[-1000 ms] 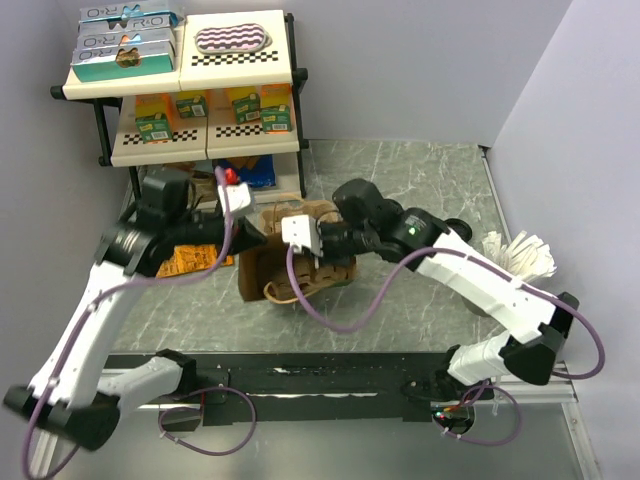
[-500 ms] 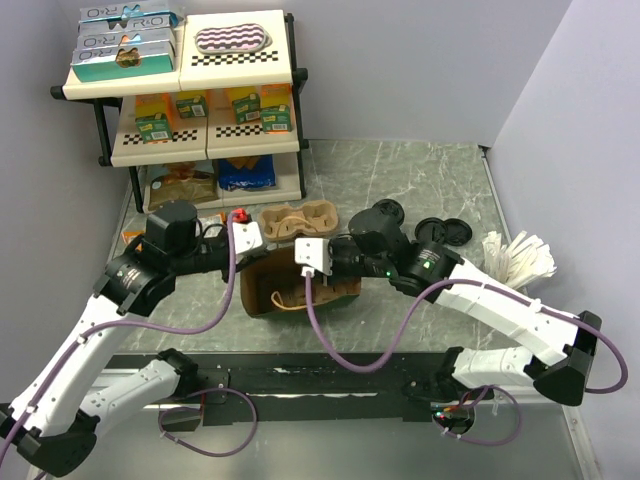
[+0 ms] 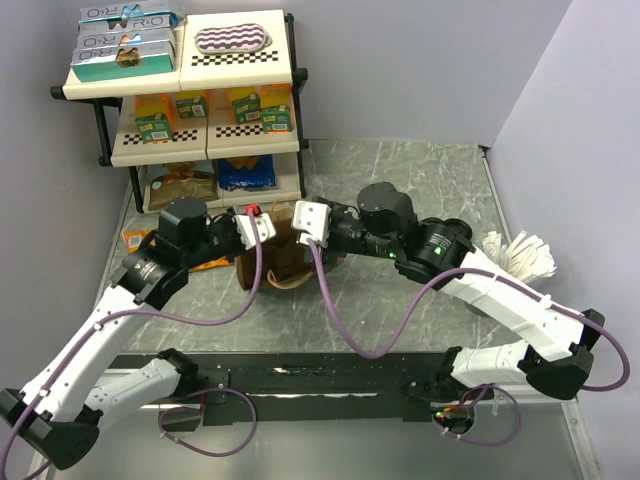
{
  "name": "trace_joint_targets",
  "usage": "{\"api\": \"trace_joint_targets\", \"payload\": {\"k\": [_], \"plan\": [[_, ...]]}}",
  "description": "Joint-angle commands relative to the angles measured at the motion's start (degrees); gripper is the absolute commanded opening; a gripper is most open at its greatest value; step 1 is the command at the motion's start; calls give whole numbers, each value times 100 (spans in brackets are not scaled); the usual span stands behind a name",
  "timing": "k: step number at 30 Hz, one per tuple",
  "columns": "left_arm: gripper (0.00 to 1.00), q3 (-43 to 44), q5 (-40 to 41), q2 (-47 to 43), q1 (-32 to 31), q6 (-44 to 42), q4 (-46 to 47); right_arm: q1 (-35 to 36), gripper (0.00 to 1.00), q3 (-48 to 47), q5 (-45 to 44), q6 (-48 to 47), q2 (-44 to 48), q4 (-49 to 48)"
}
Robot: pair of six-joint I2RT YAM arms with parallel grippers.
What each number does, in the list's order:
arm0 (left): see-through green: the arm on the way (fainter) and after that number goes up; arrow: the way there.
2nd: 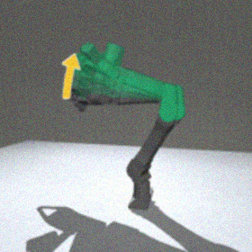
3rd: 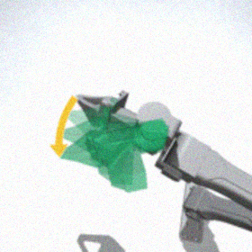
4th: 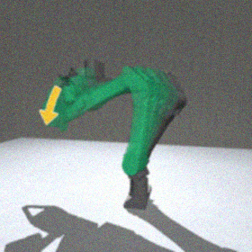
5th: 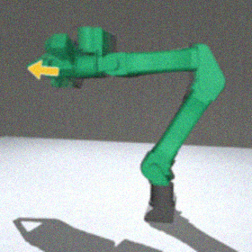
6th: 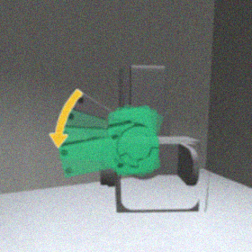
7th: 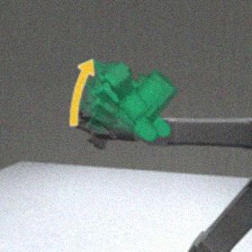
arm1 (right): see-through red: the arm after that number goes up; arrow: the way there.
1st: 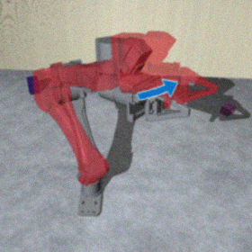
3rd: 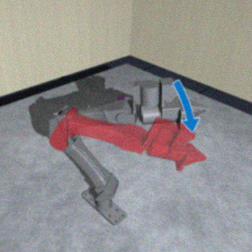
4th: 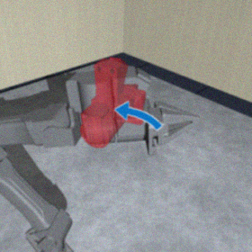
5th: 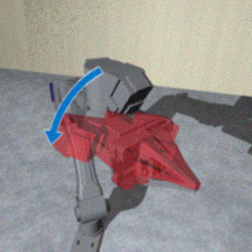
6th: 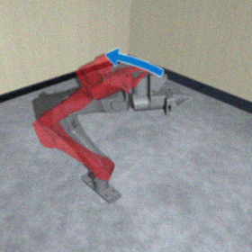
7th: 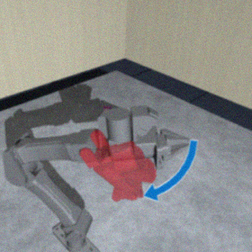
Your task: Pack the takeout coffee
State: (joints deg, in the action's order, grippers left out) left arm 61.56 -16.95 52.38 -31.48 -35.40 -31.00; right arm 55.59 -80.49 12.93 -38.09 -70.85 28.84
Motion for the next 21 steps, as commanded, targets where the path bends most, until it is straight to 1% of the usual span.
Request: {"api": "trace_joint_targets", "payload": {"k": [1, 3, 4, 7, 8, 14, 18, 21], "plan": [[1, -48, 298, 53, -7, -433, 657, -153, 67, -170, -193, 284, 141, -396], [1, -21, 114, 53, -7, -459, 456, -285, 68, -82, -352, 389, 238, -563], [1, -47, -105, 9, -7, -451, 350, -486, 69, 6, -396, 529, 351, -581], [1, -162, -562, -218, -7, -398, -36, -760, 68, 112, -562, 811, 431, -555], [1, -171, -921, -289, -7, -372, -116, -882, 69, 104, -581, 855, 432, -511], [1, -109, -1818, -501, -16, -20, -704, -1007, 68, 191, -730, 1031, 396, -397], [1, -258, -2005, -509, -51, 112, -907, -1007, 68, 332, -730, 1137, 370, -379], [1, -442, -2057, -676, -86, 235, -811, -1007, 68, 385, -757, 1110, 396, -344]]}}
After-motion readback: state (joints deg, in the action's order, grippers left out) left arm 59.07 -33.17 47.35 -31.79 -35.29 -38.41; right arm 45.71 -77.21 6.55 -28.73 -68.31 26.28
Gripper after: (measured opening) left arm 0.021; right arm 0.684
